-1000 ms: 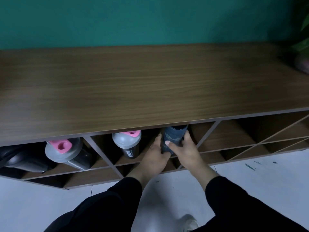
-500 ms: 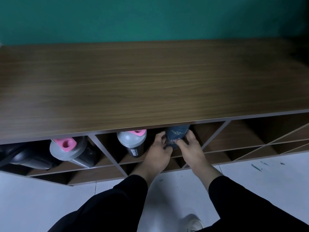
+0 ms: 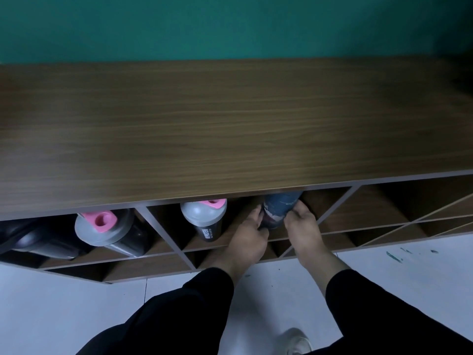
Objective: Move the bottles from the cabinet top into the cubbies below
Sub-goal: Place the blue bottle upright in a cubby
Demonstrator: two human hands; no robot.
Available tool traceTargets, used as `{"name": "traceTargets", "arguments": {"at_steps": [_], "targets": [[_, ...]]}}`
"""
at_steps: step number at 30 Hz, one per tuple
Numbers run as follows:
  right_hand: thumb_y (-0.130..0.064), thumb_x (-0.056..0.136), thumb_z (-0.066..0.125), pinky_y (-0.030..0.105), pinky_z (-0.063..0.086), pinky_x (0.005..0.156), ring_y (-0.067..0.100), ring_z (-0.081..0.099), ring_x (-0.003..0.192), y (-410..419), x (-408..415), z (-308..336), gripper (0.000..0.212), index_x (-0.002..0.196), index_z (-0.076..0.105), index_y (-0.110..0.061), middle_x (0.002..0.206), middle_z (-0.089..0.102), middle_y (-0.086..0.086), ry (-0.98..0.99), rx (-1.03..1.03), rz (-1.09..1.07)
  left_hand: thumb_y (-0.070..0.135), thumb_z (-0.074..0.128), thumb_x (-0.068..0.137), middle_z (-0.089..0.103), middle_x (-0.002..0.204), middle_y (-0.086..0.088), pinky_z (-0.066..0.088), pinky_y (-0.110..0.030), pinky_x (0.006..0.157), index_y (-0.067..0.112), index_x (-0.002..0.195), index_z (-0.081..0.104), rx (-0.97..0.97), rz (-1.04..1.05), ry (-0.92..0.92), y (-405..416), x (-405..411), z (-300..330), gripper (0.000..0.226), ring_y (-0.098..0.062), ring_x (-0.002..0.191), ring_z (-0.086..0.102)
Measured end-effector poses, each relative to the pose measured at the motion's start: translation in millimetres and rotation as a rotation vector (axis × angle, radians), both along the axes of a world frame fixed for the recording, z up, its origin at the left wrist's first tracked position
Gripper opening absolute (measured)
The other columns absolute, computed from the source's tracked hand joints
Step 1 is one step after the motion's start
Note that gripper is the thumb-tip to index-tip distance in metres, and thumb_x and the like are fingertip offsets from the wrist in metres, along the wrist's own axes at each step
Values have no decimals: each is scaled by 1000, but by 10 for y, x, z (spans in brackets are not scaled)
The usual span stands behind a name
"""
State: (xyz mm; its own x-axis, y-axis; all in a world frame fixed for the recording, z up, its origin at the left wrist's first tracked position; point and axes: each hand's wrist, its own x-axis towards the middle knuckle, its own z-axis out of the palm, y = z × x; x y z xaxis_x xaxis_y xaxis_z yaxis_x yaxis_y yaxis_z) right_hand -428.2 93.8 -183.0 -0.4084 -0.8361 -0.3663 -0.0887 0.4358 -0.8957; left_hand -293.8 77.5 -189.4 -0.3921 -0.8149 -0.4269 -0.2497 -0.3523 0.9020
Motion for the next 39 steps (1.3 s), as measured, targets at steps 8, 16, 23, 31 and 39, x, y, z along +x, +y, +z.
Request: {"name": "traceTargets", "arguments": {"at_steps": [8,16,23,31,39], "targets": [[-6,91,46,48,48,107,19,66,116,54,81,-186,44,131,56,-23,124,69,1,-79,-59,-102,20,45,76,50,154,9,29,-39,125,33,159,26,-26,-36,-37,-137,-22,-263,87,-6,142,45],[0,93,38,43,45,110,14,67,114,-70,-27,-149,50,115,67,-34,115,74,-5,-146,-23,-40,4,43,75,56,141,21,28,-31,124,35,154,36,-40,-70,30,-48,-33,-275,85,3,137,47],[1,92,37,44,46,109,18,68,112,-125,-36,-130,54,105,70,-39,113,75,1,-142,-33,-41,10,46,74,53,146,19,32,-32,122,38,156,31,16,-73,16,-15,-61,-250,88,0,135,48],[-5,96,39,39,43,110,15,62,117,-121,21,-149,54,141,52,-32,128,68,-3,-41,74,34,12,45,73,53,150,16,34,-25,117,33,157,32,-2,-58,-76,-3,-23,-185,88,-1,137,48],[-9,102,42,31,43,79,29,58,91,193,503,-124,19,107,60,-5,104,63,14,117,316,38,13,50,100,69,121,-14,45,-24,79,2,128,64,75,-44,-394,265,261,78,33,-29,109,65]]}}
